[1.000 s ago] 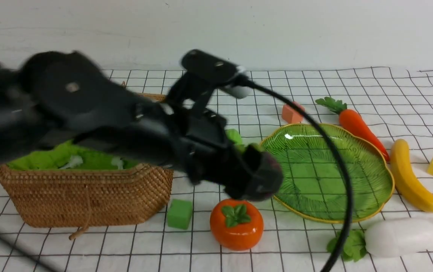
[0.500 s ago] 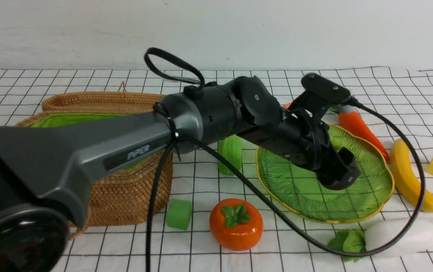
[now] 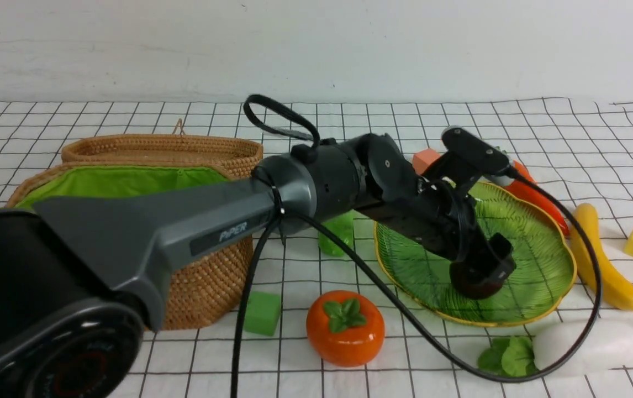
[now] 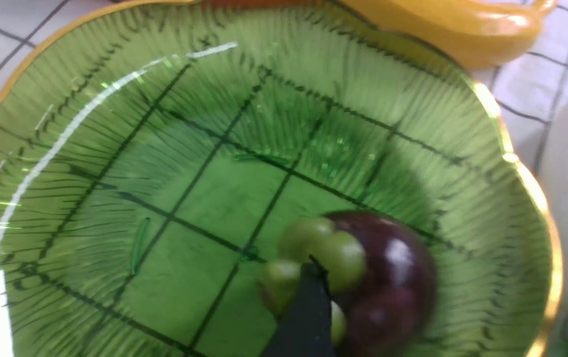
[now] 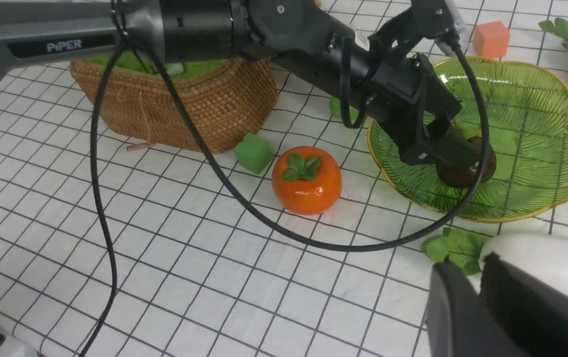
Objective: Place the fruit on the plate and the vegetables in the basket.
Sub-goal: Grab a mangosteen with your left arm and put it on the plate on the right, then grab a tomato with your left arm and place it on the plate on the right.
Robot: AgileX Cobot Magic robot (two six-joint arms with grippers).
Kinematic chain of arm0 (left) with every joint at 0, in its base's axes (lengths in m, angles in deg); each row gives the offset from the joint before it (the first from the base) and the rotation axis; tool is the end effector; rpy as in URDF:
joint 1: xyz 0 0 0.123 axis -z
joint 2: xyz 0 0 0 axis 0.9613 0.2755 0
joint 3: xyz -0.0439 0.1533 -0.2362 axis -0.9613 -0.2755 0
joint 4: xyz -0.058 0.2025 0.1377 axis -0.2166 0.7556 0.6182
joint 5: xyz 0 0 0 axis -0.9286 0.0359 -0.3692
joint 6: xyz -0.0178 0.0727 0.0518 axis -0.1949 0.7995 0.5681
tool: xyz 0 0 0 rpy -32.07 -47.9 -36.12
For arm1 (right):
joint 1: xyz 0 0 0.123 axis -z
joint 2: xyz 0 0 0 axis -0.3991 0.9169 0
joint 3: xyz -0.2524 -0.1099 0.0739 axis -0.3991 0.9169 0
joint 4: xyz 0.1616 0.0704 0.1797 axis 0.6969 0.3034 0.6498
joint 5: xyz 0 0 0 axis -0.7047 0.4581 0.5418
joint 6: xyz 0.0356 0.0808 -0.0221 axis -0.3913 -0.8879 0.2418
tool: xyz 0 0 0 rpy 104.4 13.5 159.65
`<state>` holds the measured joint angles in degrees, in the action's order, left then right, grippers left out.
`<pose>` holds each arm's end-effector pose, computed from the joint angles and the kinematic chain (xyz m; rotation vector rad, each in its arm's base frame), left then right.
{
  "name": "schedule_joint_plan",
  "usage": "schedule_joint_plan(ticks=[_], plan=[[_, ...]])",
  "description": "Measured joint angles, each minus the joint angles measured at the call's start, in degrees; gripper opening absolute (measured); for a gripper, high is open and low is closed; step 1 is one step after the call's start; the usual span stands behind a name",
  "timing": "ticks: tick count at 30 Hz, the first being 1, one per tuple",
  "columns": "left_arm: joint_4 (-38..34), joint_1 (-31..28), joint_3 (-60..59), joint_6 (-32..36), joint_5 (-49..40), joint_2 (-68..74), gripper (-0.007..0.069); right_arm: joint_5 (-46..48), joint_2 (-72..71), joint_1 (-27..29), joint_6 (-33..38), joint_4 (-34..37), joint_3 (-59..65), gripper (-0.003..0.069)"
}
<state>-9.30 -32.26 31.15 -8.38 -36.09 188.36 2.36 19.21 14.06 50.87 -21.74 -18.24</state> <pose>0.3563 -0.3573 0.2306 1.1928 2.0153 -0.6484 0.0118 0.0368 0.4198 -0.4091 2.0240 0.5005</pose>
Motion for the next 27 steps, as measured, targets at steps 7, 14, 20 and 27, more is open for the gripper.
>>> schedule_joint_plan(ticks=[7,14,20,27], plan=[[17.66,0.49,0.00,-20.12,-19.88,-13.56,0.0404,0.84,0.00,0.00,0.00,0.05,0.00,0.0109],[34.07,1.76,-2.45,-35.74,-32.75,-24.44,-0.0013,1.86,0.00,0.00,0.00,0.01,0.00,0.0109],[40.20,6.70,-19.38,-43.29,-30.36,-31.86,-0.0013,2.63,0.00,0.00,0.00,0.11,0.17,0.0109],[43.10,11.22,-34.91,-43.90,-14.59,-32.85,0.0111,2.63,0.00,0.00,1.08,0.11,0.23,0.0111]])
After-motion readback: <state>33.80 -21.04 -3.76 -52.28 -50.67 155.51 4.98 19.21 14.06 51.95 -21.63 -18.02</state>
